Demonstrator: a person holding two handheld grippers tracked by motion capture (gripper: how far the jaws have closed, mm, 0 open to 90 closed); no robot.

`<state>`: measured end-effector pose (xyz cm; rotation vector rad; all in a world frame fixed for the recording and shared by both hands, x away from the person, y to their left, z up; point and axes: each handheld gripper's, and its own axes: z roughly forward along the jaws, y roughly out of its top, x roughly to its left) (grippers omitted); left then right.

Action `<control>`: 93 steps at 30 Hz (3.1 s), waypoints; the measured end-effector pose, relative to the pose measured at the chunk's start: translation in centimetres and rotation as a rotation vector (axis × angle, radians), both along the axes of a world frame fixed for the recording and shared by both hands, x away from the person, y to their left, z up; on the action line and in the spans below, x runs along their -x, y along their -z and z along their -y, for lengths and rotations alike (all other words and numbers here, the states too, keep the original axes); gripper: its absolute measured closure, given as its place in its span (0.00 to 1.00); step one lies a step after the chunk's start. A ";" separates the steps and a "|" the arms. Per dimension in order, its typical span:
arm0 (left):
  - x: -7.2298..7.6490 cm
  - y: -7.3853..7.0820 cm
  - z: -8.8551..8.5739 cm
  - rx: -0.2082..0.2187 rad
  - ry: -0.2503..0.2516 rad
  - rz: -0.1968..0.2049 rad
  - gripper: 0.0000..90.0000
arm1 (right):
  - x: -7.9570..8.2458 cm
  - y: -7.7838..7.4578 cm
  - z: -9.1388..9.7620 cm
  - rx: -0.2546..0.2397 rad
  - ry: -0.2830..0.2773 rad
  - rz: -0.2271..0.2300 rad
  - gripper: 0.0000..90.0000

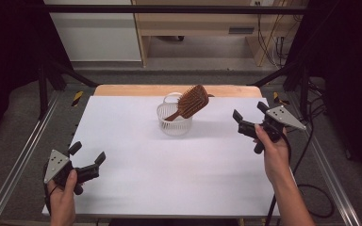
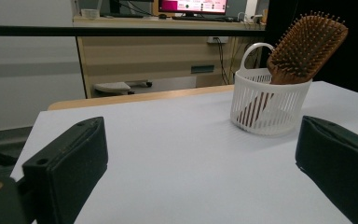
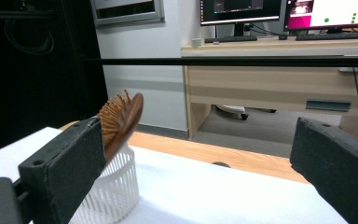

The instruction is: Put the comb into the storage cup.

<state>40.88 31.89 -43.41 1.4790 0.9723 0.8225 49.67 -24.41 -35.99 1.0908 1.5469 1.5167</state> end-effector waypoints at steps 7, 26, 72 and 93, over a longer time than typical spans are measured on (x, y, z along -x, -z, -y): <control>0.9 -0.1 -0.3 -0.007 0.002 0.002 0.03 | 1.0 0.7 1.3 0.013 0.011 0.000 0.04; 1.1 0.1 -0.8 0.002 -0.008 -0.005 0.03 | 3.5 2.6 3.6 0.034 0.037 0.012 0.04; 0.9 0.2 -0.7 -0.006 0.002 -0.020 0.03 | 6.3 8.9 3.9 0.090 -0.006 -0.054 0.04; 0.9 0.3 -0.1 -0.022 0.018 -0.004 0.03 | 6.0 9.7 0.3 0.149 -0.144 -0.022 0.04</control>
